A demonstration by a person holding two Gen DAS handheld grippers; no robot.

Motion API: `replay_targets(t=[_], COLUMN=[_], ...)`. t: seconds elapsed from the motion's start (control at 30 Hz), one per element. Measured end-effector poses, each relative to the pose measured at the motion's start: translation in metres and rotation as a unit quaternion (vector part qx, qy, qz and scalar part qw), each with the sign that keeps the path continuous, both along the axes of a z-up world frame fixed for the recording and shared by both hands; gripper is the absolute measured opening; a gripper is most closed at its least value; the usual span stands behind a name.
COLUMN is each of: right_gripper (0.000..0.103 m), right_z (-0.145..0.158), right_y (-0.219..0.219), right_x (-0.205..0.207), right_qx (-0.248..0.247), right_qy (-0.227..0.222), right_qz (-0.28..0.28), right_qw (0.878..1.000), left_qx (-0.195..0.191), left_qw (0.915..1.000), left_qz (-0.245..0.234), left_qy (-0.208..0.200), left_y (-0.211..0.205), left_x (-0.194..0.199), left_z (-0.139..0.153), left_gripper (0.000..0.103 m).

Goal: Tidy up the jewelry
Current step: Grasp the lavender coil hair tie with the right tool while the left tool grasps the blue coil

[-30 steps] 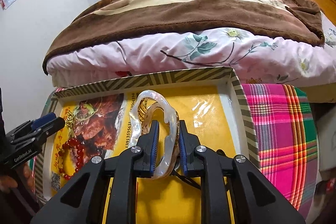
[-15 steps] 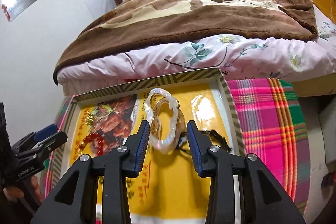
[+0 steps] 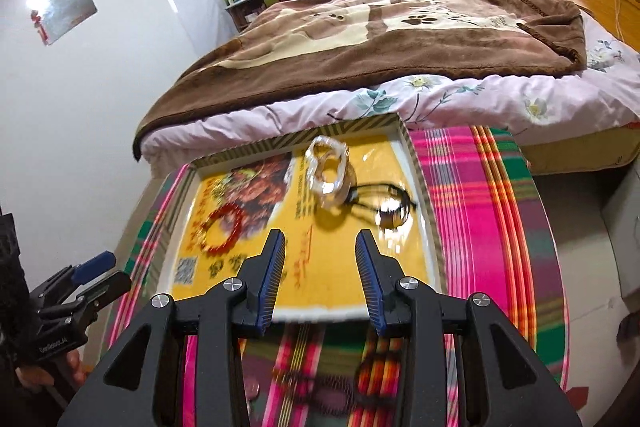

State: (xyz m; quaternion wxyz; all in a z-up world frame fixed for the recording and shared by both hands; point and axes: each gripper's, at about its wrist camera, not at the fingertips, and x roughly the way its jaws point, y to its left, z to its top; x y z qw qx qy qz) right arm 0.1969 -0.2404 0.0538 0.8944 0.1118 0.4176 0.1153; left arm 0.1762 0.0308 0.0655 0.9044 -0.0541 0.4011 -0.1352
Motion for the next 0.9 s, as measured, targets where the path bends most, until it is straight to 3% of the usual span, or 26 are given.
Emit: replay_targets(t=[0.13, 0.4, 0.6, 0.9], right_gripper=[0.038, 0.038, 0.038, 0.038], right_z=[-0.006, -0.039, -0.072, -0.089], right_y=[0.003, 0.01, 0.026, 0.055], right_x=[-0.034, -0.106, -0.148, -0.18], right_qx=[-0.003, -0.007, -0.033, -0.077], right_qy=[-0.002, 0.011, 0.04, 0.036], right_qz=[0.024, 0.102, 0.182, 0.262], right_qw=[1.0, 0.995, 0.982, 0.961], left_qx=[-0.006, -0.009, -0.024, -0.034], left_qw=[1.0, 0.9998, 0.9995, 0.9989], left_qz=[0.0, -0.017, -0.015, -0.007], left_qy=[-0.002, 0.002, 0.015, 0.031], left_y=[0.004, 0.004, 0.008, 0.011], left_x=[-0.031, -0.095, -0.115, -0.124], left_z=[-0.001, -0.016, -0.031, -0.045], left_gripper=[0.078, 0.079, 0.08, 0.08])
